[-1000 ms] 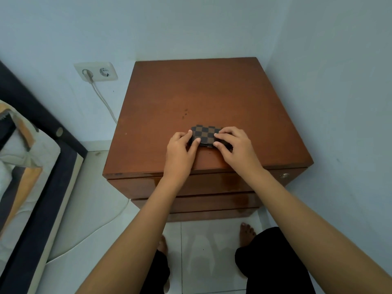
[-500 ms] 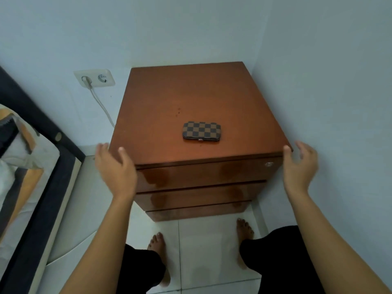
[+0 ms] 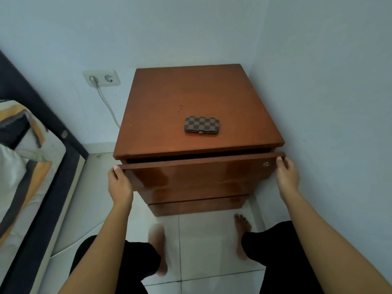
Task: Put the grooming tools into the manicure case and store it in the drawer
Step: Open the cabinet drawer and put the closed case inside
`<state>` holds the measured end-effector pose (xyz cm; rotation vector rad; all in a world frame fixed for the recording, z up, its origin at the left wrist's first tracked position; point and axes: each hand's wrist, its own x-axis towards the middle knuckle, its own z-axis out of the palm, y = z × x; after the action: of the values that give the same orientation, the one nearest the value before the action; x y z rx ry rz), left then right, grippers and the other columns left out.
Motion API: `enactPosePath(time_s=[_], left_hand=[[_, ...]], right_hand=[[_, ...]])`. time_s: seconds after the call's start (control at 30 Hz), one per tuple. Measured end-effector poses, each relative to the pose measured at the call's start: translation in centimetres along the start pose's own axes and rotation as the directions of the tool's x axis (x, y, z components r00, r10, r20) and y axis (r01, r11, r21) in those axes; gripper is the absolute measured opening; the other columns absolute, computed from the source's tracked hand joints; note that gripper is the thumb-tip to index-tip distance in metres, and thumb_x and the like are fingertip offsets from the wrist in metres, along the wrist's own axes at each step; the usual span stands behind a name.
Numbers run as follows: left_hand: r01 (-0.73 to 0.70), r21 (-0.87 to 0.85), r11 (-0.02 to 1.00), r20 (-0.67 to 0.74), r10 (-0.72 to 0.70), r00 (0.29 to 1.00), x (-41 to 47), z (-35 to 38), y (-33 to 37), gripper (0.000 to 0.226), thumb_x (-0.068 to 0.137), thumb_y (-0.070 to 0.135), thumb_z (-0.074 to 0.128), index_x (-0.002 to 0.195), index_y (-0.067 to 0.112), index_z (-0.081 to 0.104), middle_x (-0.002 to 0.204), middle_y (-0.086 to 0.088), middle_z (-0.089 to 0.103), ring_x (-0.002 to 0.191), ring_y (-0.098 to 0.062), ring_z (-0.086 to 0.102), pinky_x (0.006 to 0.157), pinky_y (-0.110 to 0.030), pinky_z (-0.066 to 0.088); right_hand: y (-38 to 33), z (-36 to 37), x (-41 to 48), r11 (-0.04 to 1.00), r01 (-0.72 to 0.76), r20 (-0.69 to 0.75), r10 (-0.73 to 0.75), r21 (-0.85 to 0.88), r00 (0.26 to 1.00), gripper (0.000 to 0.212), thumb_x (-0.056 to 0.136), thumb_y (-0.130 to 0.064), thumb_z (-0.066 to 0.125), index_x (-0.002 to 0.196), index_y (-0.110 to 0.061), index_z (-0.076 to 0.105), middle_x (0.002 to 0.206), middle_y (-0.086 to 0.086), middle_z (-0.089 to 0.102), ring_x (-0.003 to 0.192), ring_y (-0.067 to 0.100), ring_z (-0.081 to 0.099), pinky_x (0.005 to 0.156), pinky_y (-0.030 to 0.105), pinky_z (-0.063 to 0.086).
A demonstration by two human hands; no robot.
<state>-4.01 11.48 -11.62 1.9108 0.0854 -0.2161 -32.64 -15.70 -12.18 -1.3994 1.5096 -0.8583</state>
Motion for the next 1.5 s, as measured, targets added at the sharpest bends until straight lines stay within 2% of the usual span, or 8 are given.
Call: enactPosePath(time_s=[0.53,0.6,0.7,0.83,0.97,1.1,1.27,1.5], left_hand=[[-0.021,-0.033,0.999,-0.101,0.018,0.995,-12.5,-9.3,-6.4,0.037,0.098,0.029,0.036,0.125,0.009,0.049,0.119,-0.013,0.055,0.11,-0.029,0.053,0.094,-0.041,0.043],[-0.108,0.04,0.993,-0.108,0.112,0.988,-12.0,-9.4,-5.7,0.038,0.096,0.026,0.039,0.13,0.01,0.046,0.129,-0.013,0.051,0.118,-0.028,0.049,0.1,-0.043,0.041],[-0.366,0.172,0.915,-0.074,0.382,0.921,-10.0,-8.5,-2.9,0.043,0.094,0.023,0.043,0.136,0.011,0.041,0.142,-0.009,0.042,0.132,-0.024,0.038,0.11,-0.043,0.031],[-0.647,0.287,0.707,0.199,0.616,0.762,-5.9,-3.9,2.6,0.043,0.096,0.025,0.044,0.136,0.009,0.043,0.143,-0.009,0.043,0.135,-0.022,0.035,0.112,-0.04,0.028],[-0.775,0.452,0.442,0.513,0.582,0.631,-1.0,2.6,6.5,0.054,0.097,0.039,0.039,0.142,0.01,0.037,0.152,-0.007,0.032,0.143,-0.021,0.02,0.114,-0.038,0.02],[-0.729,0.551,0.406,0.563,0.464,0.684,3.0,6.9,8.0,0.065,0.095,0.053,0.032,0.147,0.016,0.025,0.157,-0.003,0.017,0.146,-0.021,0.009,0.114,-0.042,0.017],[-0.726,0.594,0.348,0.617,0.383,0.688,5.7,8.8,7.8,0.071,0.092,0.059,0.027,0.15,0.019,0.016,0.159,-0.005,0.007,0.146,-0.021,0.001,0.116,-0.039,0.001],[-0.714,0.595,0.368,0.589,0.405,0.7,4.6,7.8,7.1,0.066,0.094,0.056,0.027,0.149,0.021,0.017,0.159,-0.003,0.009,0.146,-0.02,0.003,0.117,-0.036,0.002]], right_hand=[[6.2,-10.8,-13.8,0.997,0.07,-0.022,-0.07,-0.027,0.997,0.038,0.098,-0.03,0.039,0.117,-0.002,0.057,0.119,0.02,0.061,0.111,0.034,0.055,0.088,0.034,0.039],[5.8,-11.1,-13.4,0.992,0.117,0.008,-0.116,-0.053,0.993,0.04,0.097,-0.032,0.042,0.116,-0.001,0.058,0.119,0.019,0.061,0.111,0.032,0.055,0.087,0.031,0.038],[3.6,-10.8,-11.4,0.943,0.255,0.067,-0.246,-0.214,0.967,0.047,0.091,-0.036,0.052,0.124,-0.003,0.055,0.128,0.017,0.056,0.12,0.031,0.051,0.101,0.037,0.038],[-1.5,-6.8,-7.5,0.781,0.494,0.251,-0.427,-0.382,0.869,0.051,0.088,-0.032,0.059,0.128,-0.003,0.05,0.132,0.015,0.051,0.124,0.029,0.047,0.105,0.036,0.035],[-6.5,1.2,-3.8,0.608,0.697,0.449,-0.537,-0.38,0.714,0.056,0.088,-0.036,0.058,0.134,-0.007,0.044,0.138,0.009,0.046,0.13,0.023,0.041,0.107,0.034,0.035],[-11.7,9.3,-0.9,0.404,0.85,0.61,-0.593,-0.339,0.525,0.063,0.087,-0.042,0.056,0.139,-0.012,0.037,0.143,0.004,0.04,0.133,0.018,0.035,0.109,0.038,0.037],[-14.3,16.0,0.5,0.259,0.923,0.812,-0.447,-0.285,0.376,0.07,0.084,-0.055,0.052,0.143,-0.026,0.028,0.146,0.0,0.035,0.133,0.019,0.034,0.104,0.04,0.04],[-12.1,15.3,-2.6,0.227,0.931,0.79,-0.494,-0.286,0.363,0.061,0.088,-0.053,0.048,0.142,-0.029,0.033,0.139,0.001,0.041,0.126,0.019,0.038,0.103,0.036,0.033]])
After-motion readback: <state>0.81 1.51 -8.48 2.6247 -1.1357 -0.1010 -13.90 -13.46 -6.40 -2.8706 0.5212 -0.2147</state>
